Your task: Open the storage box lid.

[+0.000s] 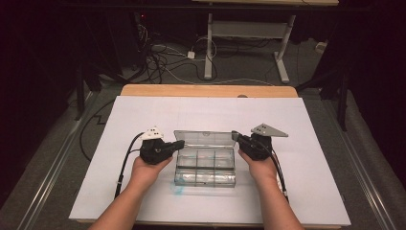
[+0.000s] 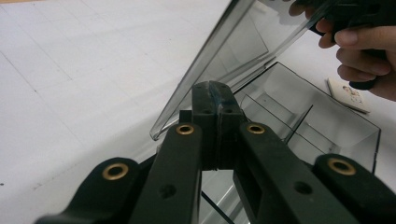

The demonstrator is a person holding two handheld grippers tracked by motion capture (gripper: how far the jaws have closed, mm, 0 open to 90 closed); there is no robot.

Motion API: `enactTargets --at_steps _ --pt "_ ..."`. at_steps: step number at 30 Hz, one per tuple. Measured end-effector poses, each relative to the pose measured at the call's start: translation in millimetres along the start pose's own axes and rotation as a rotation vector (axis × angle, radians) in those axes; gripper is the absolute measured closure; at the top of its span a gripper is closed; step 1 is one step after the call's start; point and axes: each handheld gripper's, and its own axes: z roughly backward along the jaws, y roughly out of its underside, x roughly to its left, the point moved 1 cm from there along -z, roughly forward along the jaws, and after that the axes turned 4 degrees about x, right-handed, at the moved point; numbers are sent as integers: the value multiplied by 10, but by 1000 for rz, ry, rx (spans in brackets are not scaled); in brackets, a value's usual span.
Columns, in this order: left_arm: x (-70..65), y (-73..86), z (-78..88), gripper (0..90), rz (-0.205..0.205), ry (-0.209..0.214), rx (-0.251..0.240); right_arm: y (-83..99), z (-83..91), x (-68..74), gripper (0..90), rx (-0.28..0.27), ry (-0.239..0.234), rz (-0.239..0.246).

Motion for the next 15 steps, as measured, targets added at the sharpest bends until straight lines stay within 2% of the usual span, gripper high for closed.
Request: enactTargets --at_steps 15 --pt "119 -2 -80 877 25 -8 12 -55 -155 -102 900 7 21 -15"
